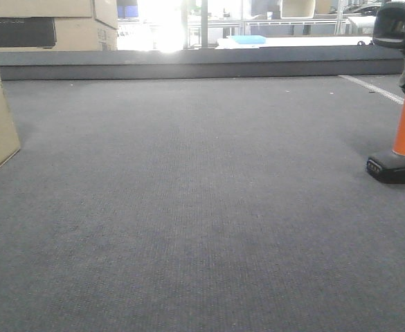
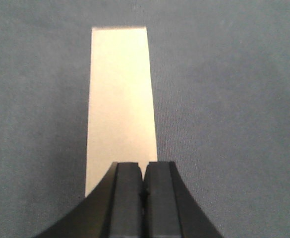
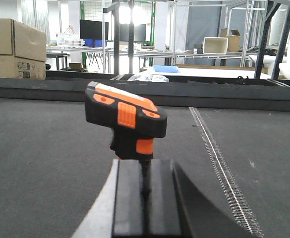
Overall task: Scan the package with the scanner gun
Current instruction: 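Grasp the cardboard box with the left gripper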
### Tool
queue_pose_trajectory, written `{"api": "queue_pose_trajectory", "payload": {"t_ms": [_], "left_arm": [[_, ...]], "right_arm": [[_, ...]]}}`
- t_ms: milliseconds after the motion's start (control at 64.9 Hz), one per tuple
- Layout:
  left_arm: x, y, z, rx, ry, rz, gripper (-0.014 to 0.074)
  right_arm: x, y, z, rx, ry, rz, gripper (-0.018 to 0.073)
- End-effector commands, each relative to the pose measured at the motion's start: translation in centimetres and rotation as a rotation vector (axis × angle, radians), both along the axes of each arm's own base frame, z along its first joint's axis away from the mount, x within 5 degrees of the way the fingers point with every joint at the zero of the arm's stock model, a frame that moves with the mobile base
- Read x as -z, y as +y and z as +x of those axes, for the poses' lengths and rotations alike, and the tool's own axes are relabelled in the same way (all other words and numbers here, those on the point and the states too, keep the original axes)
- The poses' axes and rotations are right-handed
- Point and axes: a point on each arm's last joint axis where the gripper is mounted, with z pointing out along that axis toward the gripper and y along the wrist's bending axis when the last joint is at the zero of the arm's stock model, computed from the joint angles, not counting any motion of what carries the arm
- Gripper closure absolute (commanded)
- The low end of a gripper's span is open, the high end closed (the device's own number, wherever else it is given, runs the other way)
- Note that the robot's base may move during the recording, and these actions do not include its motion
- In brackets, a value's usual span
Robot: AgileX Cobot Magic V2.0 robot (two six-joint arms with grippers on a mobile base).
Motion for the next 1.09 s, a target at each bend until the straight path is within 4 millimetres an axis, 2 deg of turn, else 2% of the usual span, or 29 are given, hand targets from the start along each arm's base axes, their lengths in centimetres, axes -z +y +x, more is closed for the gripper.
{"api": "queue_pose_trajectory", "payload": {"t_ms": [0, 139, 231, 339, 740, 910, 1079], "left_arm": [[0.0, -0.2, 1.0, 0.008, 0.020, -0.007, 0.0491], [0.4, -0.1, 1.7, 0.007, 0.041, 0.001, 0.0137], [0.7, 0.0, 1.9, 0.006, 0.050, 0.023, -0.0018], [1.3, 0.1, 2.5, 0.007, 0.075, 0.022, -0.0003], [6.1, 0.3, 5.1, 0.010, 0.336, 0.047, -0.0003], [7.1, 0.5, 5.6, -0.007, 0.380, 0.043, -0.0003], [7.2, 0.5, 5.5, -0.021, 0.395, 0.033, 0.0001]], "right_arm": [[-0.2, 0.0, 0.0, 0.004, -0.017, -0.003, 0.0722], [-0.2, 0.0, 0.0, 0.004, -0.017, -0.003, 0.0722], [-0.2, 0.0, 0.0, 0.004, -0.017, -0.003, 0.0722], [-0.2, 0.0, 0.0, 0.004, -0.017, -0.003, 0.0722], [-0.2, 0.0, 0.0, 0.004, -0.017, -0.003, 0.0722], [-0.2, 0.0, 0.0, 0.004, -0.017, -0.003, 0.0722], [-0.2, 0.0, 0.0, 0.004, -0.017, -0.003, 0.0722]]}}
